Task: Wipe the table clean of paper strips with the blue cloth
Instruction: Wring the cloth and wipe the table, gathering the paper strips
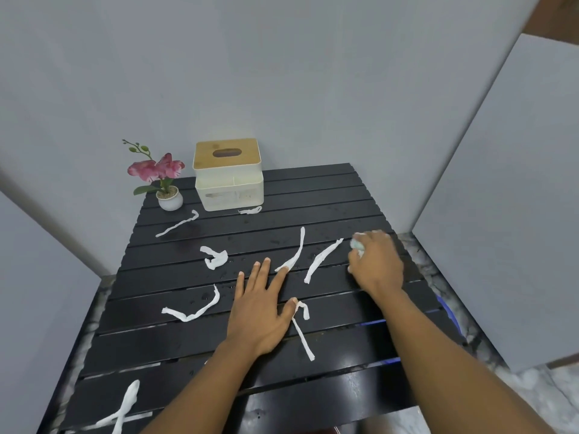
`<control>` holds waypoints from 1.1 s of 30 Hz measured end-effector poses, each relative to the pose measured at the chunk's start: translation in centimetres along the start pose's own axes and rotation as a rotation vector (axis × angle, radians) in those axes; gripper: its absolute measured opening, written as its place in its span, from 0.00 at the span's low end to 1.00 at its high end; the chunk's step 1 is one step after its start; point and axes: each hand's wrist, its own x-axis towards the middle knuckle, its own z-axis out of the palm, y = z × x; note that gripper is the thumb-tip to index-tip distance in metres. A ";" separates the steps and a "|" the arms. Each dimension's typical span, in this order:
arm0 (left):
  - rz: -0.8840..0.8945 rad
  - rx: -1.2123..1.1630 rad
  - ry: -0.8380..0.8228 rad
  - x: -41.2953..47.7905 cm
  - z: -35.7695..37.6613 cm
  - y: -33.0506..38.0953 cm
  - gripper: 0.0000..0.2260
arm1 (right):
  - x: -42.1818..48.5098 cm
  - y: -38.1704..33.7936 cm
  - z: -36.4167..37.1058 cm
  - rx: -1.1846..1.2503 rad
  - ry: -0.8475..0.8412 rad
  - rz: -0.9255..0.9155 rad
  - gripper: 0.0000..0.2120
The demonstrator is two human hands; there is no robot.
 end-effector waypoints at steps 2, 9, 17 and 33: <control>-0.025 -0.058 0.008 0.5 -0.4 -0.1 0.30 | -1.1 -2.2 0.9 0.053 -0.104 -0.208 0.15; 0.101 -0.019 0.044 5.4 -2.3 -4.0 0.28 | -6.4 -0.6 0.5 0.162 -0.208 -0.461 0.20; 0.099 0.096 0.010 8.6 -1.0 -6.4 0.29 | 5.5 3.8 0.3 0.032 0.024 0.077 0.18; 0.103 0.059 0.043 8.7 -0.9 -6.8 0.27 | 0.4 0.8 0.1 0.208 -0.128 -0.191 0.21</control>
